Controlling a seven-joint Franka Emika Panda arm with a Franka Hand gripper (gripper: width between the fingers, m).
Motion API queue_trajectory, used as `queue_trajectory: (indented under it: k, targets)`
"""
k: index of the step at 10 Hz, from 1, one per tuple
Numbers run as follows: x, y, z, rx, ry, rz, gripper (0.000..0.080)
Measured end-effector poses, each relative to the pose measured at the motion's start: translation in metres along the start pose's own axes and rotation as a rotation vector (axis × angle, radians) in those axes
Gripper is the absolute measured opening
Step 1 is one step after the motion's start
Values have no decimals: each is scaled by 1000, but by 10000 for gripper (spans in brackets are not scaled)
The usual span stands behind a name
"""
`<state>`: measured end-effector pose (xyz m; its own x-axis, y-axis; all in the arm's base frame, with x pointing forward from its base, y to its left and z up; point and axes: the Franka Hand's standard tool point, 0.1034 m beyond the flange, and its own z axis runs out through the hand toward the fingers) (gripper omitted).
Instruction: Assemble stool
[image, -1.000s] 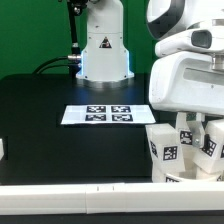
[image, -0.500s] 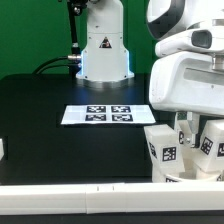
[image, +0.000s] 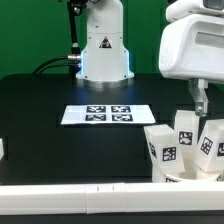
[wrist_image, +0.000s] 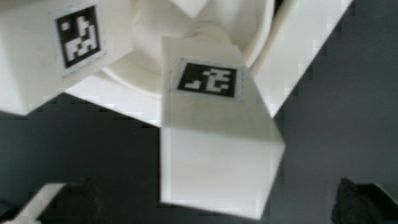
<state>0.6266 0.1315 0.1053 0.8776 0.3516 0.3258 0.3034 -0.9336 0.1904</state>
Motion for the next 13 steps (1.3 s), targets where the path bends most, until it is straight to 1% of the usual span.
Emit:
queue_trajectory:
  k: [3, 4, 5, 6, 7, 8, 9, 12, 13]
  targets:
    - [-1, 1, 1, -1, -4, 2, 649]
    - [-2, 7, -2, 8, -44, 22, 649]
    - [3, 16, -9, 27, -54, 68, 649]
    - [0, 19, -13, 60, -135, 124, 649]
    - [0, 21, -17, 93, -247, 161, 649]
    - [5, 26, -16, 107, -287, 181, 649]
    - [3, 26, -12, 106, -319, 188, 649]
    - [4, 27, -11, 105, -314, 175, 649]
    - [6, 24, -8, 115, -322, 243, 649]
